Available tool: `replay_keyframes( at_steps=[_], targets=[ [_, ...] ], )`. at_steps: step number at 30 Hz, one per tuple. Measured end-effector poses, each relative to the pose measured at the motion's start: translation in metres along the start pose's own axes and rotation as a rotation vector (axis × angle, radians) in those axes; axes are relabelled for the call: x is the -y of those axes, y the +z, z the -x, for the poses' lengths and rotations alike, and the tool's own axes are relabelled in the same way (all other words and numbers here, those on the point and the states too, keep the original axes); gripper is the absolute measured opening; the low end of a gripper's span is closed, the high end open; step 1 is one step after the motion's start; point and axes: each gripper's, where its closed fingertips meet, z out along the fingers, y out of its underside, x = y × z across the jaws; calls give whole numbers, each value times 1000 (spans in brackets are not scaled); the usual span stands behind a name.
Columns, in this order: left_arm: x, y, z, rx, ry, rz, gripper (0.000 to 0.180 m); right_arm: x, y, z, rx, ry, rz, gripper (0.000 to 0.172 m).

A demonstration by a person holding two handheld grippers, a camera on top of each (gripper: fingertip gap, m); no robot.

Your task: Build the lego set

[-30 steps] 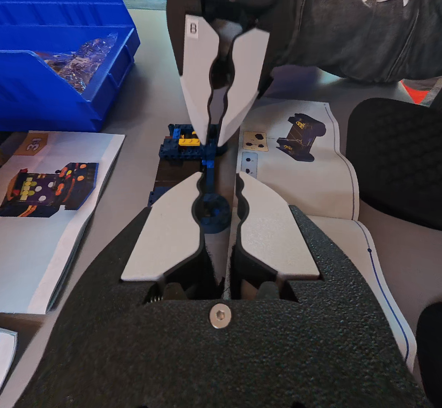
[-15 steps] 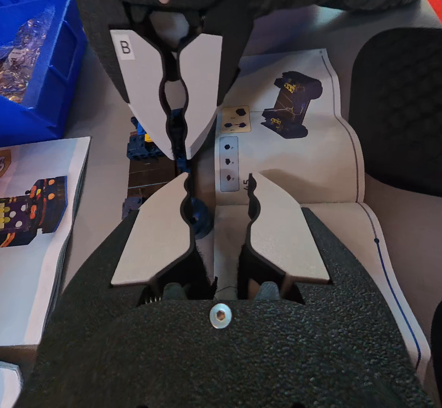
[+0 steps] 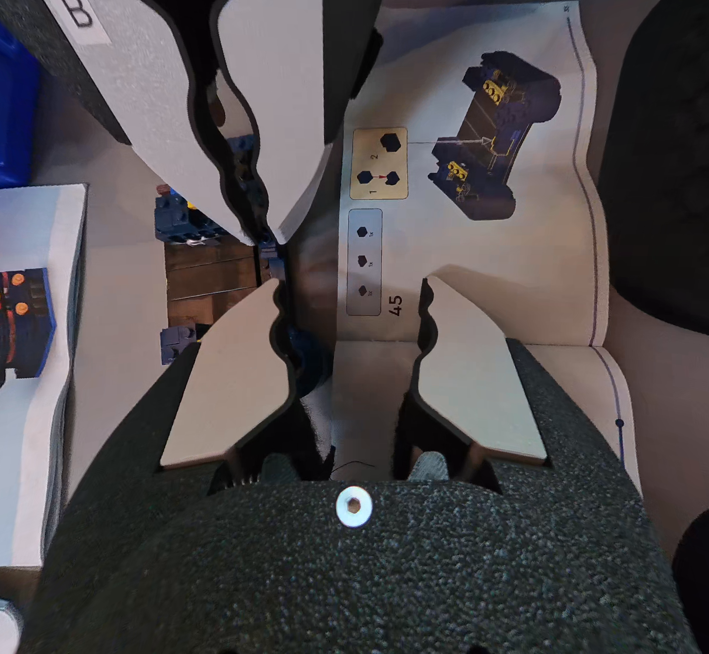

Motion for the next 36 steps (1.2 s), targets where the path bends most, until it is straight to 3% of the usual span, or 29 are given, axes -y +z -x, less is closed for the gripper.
replay_keyframes(
  at_steps=[16, 36],
  targets=[
    [-2, 3, 1, 10, 39, 40, 68, -4, 0, -1, 88, 37, 7, 8],
    [-2, 3, 1, 15, 39, 27, 67, -7, 2, -1, 106, -26, 237, 8]
  ],
)
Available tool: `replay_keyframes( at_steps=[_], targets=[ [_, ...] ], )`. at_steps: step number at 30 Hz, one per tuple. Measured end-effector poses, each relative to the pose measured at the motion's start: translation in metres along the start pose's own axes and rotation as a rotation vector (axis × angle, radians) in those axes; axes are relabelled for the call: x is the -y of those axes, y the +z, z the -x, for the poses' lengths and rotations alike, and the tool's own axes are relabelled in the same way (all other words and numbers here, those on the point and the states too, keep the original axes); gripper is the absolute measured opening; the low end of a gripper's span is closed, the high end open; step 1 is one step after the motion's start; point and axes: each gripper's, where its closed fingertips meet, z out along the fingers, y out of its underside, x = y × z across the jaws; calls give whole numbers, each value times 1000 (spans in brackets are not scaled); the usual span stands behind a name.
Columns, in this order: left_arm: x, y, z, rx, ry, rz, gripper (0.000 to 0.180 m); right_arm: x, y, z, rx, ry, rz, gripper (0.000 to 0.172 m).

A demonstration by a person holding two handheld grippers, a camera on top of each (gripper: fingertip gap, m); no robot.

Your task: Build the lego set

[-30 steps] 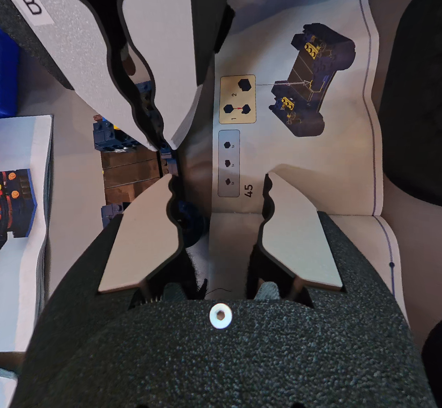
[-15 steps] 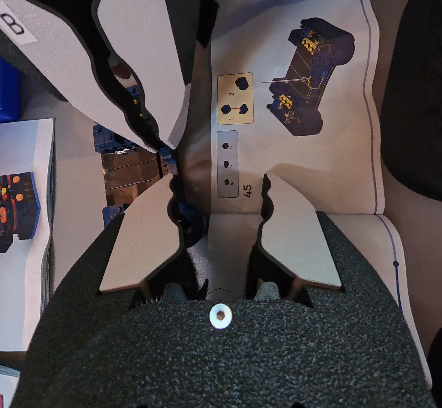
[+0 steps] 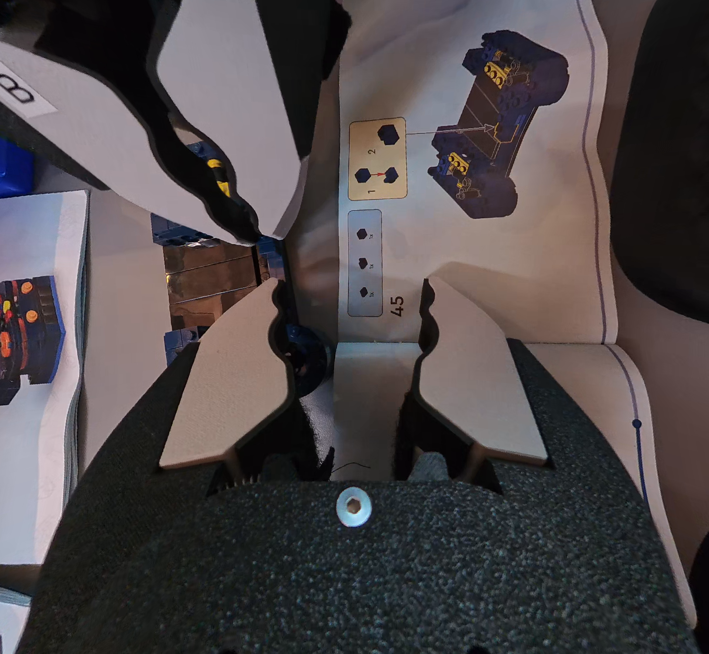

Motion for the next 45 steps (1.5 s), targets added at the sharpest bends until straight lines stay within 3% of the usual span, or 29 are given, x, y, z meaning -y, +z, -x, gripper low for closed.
replay_keyframes(
  at_steps=[6, 9, 15, 37, 42, 45],
  targets=[
    [0, 0, 0, 0, 1, -4, 67, -1, -15, -3, 49, 15, -113, 25],
    [0, 0, 0, -4, 0, -8, 67, 3, -16, -3, 23, -39, -127, 12],
    [0, 0, 0, -5, -1, -15, 67, 7, 0, 0, 43, -60, -85, 7],
    [-2, -3, -2, -27, 15, -2, 63, 9, 2, 4, 37, -8, -68, 8],
    [19, -42, 2, -7, -47, -191, 60, 27, 6, 5, 31, 131, -182, 8],
    [27, -82, 12, 85, -121, -357, 55, 26, -9, 2, -49, 182, -249, 33]
  ],
)
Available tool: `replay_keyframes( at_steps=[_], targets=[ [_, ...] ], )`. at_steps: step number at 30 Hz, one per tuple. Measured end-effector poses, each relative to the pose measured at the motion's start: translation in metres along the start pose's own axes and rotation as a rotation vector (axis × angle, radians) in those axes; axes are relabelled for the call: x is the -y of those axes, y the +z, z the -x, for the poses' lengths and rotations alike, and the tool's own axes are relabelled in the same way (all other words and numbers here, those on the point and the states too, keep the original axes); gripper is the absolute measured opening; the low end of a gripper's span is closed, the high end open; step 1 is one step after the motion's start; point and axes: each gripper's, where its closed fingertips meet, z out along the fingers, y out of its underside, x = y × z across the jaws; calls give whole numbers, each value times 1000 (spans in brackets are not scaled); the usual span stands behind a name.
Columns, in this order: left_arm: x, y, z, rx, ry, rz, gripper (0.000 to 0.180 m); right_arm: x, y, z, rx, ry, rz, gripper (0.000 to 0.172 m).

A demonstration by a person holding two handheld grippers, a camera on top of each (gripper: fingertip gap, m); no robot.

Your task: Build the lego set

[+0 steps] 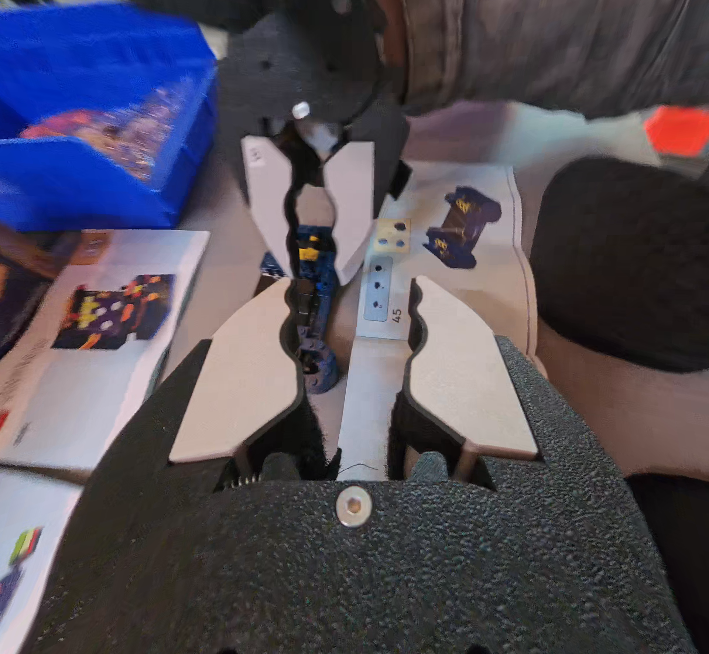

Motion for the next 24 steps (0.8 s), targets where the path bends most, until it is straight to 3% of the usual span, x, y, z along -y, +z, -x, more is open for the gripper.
replay_keyframes(
  at_steps=[3, 5, 9, 11, 16, 19, 24],
  targets=[
    [1, -33, 3, 72, -98, -122, 51, 5, -45, 4, -77, 152, -226, 56],
    [-11, -49, -4, 89, -176, -163, 48, -13, -74, 10, -159, 276, -341, 60],
    [-43, -65, -21, 122, -307, -231, 47, -99, -88, 20, -366, 588, -357, 48],
    [-50, -70, -27, 122, -336, -267, 46, -121, -82, 28, -406, 651, -399, 42],
    [-47, -71, -27, 134, -282, -265, 46, -141, -62, 27, -512, 564, -322, 34],
    [-52, -63, -32, 132, -227, -207, 46, -137, -61, 24, -571, 447, -270, 1],
    [-26, -49, -46, 116, -70, -188, 46, -89, -88, 42, -612, 237, -431, 0]
  ],
)
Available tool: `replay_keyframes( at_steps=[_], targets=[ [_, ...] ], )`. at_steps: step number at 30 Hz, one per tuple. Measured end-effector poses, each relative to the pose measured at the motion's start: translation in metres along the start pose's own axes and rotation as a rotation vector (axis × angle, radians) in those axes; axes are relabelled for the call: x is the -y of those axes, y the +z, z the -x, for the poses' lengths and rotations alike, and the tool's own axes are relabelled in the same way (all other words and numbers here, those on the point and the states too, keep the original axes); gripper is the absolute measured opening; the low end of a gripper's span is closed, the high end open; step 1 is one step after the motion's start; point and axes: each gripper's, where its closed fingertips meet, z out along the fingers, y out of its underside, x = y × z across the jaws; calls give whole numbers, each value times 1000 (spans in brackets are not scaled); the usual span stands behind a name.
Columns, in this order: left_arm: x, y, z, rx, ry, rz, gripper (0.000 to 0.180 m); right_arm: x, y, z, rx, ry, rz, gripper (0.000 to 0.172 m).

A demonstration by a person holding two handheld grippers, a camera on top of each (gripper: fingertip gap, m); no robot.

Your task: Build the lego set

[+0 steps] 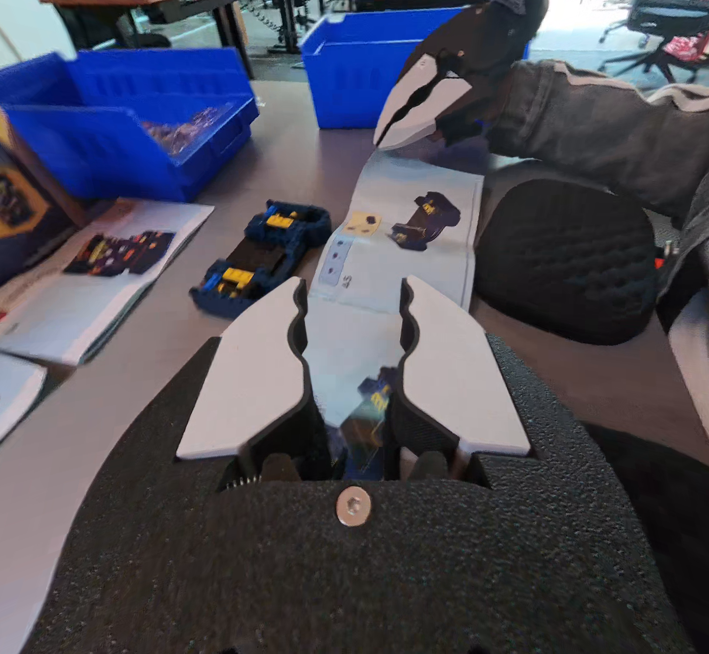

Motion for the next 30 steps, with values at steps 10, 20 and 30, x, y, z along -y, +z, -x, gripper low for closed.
replay_keyframes(
  at_steps=[10, 20, 30],
  targets=[
    [43, 114, -42, -155, 517, 125, 30, 79, -26, 70, 175, -120, -316, 0],
    [46, 127, -39, 51, 783, 71, 9, 78, -32, 61, 166, -15, -394, 0],
    [45, 129, -39, 58, 776, 72, 8, 77, -29, 60, 158, 8, -384, 0]
  ],
)
